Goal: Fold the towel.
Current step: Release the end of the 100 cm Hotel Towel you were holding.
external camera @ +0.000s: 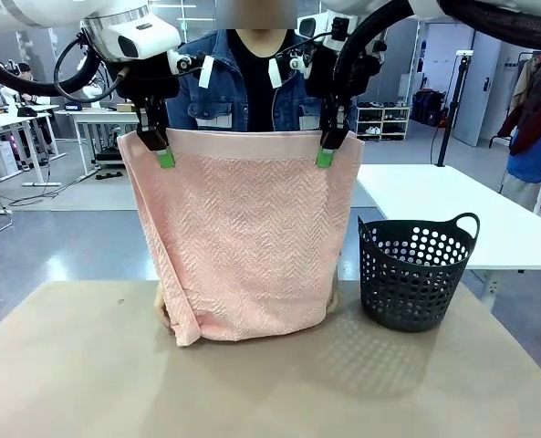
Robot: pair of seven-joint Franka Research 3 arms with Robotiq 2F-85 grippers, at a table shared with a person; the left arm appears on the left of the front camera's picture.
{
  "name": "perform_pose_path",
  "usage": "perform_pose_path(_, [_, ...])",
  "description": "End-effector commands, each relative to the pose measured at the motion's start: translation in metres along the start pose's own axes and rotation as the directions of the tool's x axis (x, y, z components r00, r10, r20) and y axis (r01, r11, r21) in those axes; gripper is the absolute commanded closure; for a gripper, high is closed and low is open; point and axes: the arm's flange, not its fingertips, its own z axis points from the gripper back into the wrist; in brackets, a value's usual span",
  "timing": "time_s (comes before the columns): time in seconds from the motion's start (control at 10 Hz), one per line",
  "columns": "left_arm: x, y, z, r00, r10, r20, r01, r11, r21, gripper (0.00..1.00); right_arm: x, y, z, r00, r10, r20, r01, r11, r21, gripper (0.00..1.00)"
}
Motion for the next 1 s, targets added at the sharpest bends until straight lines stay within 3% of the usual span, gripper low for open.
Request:
perform_pose_path(0.0, [-0.0013,0.0003,0.0012,1.000,0.002,-0.001,-0.002,1.000,0.002,1.00,0.0000,0.0020,0.0032,1.000,0.012,-0.002,-0.012,1.000,0.001,1.00])
perform_pose_path(0.9, [-0.0013,0.0003,0.0012,1.000,0.002,-0.001,-0.002,1.000,0.002,1.00,0.0000,0.0020,0.0032,1.000,0.012,-0.002,-0.012,1.000,0.001,1.00])
